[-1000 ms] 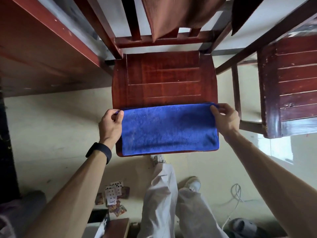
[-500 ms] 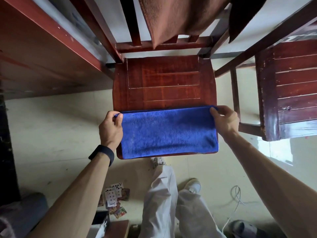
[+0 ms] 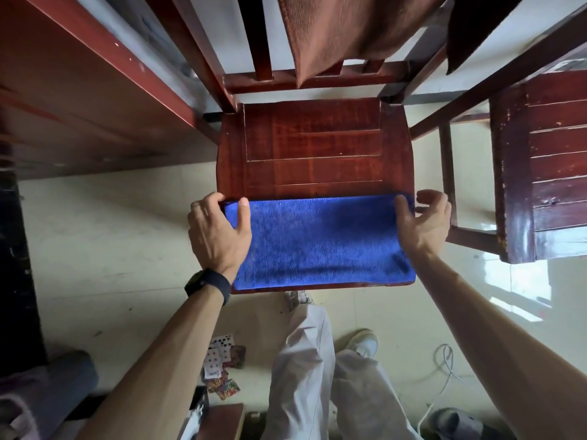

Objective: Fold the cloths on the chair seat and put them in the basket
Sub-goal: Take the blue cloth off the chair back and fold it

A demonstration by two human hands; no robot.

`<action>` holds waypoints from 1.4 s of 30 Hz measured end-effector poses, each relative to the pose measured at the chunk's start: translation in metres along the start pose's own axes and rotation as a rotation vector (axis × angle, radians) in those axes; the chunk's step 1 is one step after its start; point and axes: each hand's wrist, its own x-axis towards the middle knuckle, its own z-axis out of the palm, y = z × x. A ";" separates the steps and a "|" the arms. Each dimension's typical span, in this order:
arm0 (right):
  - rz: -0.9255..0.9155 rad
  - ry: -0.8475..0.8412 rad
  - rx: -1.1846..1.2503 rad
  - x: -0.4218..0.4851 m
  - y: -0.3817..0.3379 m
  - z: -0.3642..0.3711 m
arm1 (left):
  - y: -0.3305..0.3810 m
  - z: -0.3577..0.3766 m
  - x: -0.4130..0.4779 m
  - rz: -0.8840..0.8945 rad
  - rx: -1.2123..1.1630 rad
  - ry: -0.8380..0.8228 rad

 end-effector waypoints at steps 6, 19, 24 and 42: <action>-0.518 -0.059 -0.344 -0.090 0.032 0.000 | -0.010 0.021 -0.091 0.589 0.092 -0.176; -0.751 -0.198 -0.727 -0.048 0.045 0.044 | 0.010 0.067 -0.074 0.492 0.335 -0.271; -0.520 -0.063 -0.728 -0.033 0.077 0.014 | 0.009 0.064 -0.076 0.483 0.417 -0.247; -0.390 -0.136 -0.611 -0.081 0.052 0.004 | 0.096 0.024 0.078 0.907 0.787 -0.502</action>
